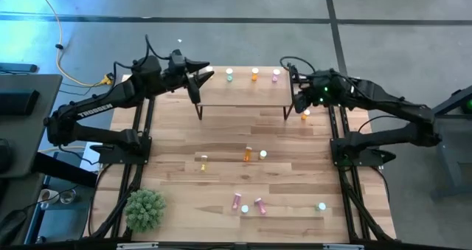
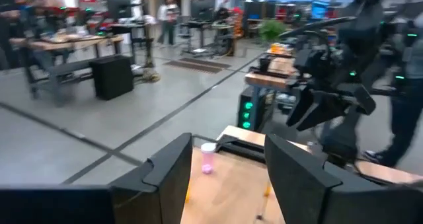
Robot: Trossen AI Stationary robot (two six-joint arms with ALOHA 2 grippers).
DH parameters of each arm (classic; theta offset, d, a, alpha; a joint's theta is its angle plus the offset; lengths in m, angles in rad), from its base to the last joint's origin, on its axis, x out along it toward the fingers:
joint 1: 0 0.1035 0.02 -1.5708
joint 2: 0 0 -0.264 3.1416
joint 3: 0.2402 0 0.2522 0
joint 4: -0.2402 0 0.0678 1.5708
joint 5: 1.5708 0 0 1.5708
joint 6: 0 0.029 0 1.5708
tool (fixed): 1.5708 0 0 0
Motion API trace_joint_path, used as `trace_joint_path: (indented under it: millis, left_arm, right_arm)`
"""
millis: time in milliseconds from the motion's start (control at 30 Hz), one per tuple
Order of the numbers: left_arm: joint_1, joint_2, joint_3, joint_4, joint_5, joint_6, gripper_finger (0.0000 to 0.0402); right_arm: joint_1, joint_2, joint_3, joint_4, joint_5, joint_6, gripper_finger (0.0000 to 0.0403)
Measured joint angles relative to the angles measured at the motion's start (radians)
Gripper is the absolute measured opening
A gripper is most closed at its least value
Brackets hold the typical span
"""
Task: Pick and place medicine bottles onto shelf by color
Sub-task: Put the right yellow pill bottle on the shelf aligned with the other yellow pill bottle
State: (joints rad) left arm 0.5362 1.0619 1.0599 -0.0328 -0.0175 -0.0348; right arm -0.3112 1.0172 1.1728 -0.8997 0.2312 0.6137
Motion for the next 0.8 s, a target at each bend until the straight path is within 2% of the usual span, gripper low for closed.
trace_joint_path:
  millis: [167,433,800]
  left_arm:
    - [-0.001,-0.047,0.0,-0.027,0.06,-0.013,0.0177]
    - [-0.017,-0.122,0.0,-0.213,0.099,-0.06,0.0177]
    - [-0.142,-0.135,0.0,-0.376,0.1,-0.041,0.0179]
  right_arm:
    - [0.139,0.028,0.0,0.083,0.024,0.084,0.0149]
    - [0.322,0.125,0.0,0.131,0.05,0.173,0.0149]
    - [0.523,0.263,0.0,0.126,0.054,0.219,0.0149]
